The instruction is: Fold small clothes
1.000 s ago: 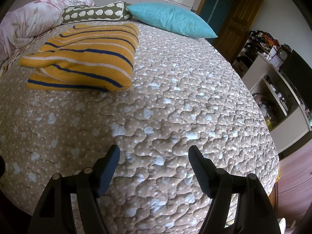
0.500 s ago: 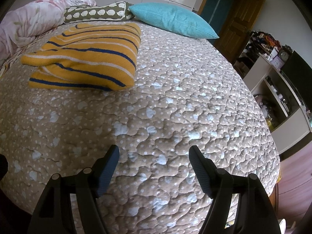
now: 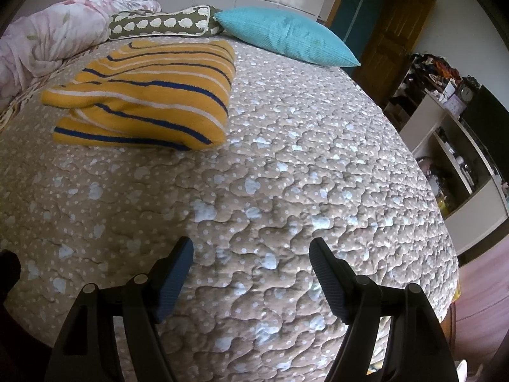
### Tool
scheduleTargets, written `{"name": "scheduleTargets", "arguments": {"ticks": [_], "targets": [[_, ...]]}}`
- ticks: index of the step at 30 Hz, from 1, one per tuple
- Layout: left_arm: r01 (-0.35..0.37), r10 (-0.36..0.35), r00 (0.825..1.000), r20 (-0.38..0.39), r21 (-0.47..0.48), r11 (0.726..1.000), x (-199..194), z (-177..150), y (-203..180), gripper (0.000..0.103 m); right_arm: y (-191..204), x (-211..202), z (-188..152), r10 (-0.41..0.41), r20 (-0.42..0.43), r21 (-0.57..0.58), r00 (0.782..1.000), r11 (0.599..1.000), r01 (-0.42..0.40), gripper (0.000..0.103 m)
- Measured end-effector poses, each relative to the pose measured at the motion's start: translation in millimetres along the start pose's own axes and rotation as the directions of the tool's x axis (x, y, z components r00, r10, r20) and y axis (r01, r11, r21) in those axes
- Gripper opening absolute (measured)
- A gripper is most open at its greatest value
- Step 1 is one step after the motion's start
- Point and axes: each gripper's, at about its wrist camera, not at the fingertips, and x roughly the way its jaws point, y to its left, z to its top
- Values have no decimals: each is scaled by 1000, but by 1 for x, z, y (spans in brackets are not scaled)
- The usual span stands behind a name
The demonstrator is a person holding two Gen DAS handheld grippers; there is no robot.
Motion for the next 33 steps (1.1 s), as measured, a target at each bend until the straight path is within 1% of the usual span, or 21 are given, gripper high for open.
{"name": "scheduleTargets", "arguments": {"ticks": [3, 21, 33], "targets": [[2, -2, 1000, -5, -4, 1000, 1, 0, 0, 103, 3, -2, 0, 9, 8, -7, 1000, 1000, -9, 82], [19, -20, 999, -33, -18, 1000, 6, 0, 3, 103, 5, -7, 1, 31, 37, -17, 999, 999, -30, 82], [22, -23, 999, -40, -21, 1000, 10, 0, 4, 103, 8, -8, 1, 35, 38, -21, 999, 999, -34, 82]]}}
